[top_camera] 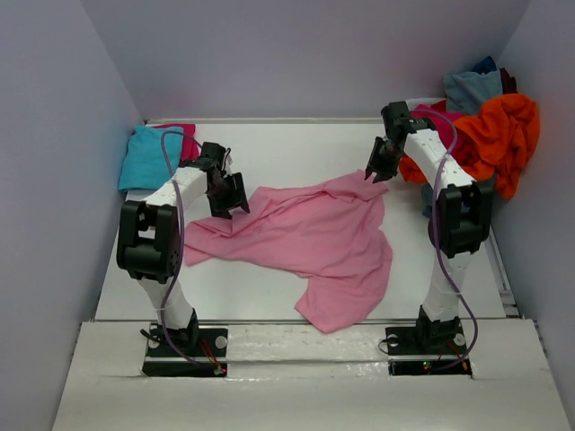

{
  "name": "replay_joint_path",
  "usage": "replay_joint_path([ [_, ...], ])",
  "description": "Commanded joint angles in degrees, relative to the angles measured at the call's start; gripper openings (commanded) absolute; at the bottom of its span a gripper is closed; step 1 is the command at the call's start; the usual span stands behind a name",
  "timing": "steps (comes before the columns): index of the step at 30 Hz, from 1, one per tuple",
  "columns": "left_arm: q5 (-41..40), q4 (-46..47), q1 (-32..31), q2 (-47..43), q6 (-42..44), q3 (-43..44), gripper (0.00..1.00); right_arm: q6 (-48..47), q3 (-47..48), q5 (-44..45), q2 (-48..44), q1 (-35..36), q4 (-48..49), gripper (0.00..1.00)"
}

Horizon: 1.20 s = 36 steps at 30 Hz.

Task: Fold and stack the t-shirts
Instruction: Pick up the flattened T-shirt from the center of the board.

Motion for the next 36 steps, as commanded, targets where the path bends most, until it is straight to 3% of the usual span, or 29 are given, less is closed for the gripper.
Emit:
replay_joint_path([
  [1,-0.8,-0.1,-0.2,-2.1,0.7,2.2,0.68,-0.6,1.0,0.0,-0.1,0.4,0.9,0.35],
  [16,-12.1,-3.7,-2.5,-4.9,1.1,4.8,0.68,-0.4,1.4,-0.4,0.2,0.4,0.9,0.35],
  [36,-3.8,-0.9,-3.6,-6.1,-1.1,-2.3,0.69,-0.2,-0.7,-0.5,-0.6,0.4,1.5,0.35],
])
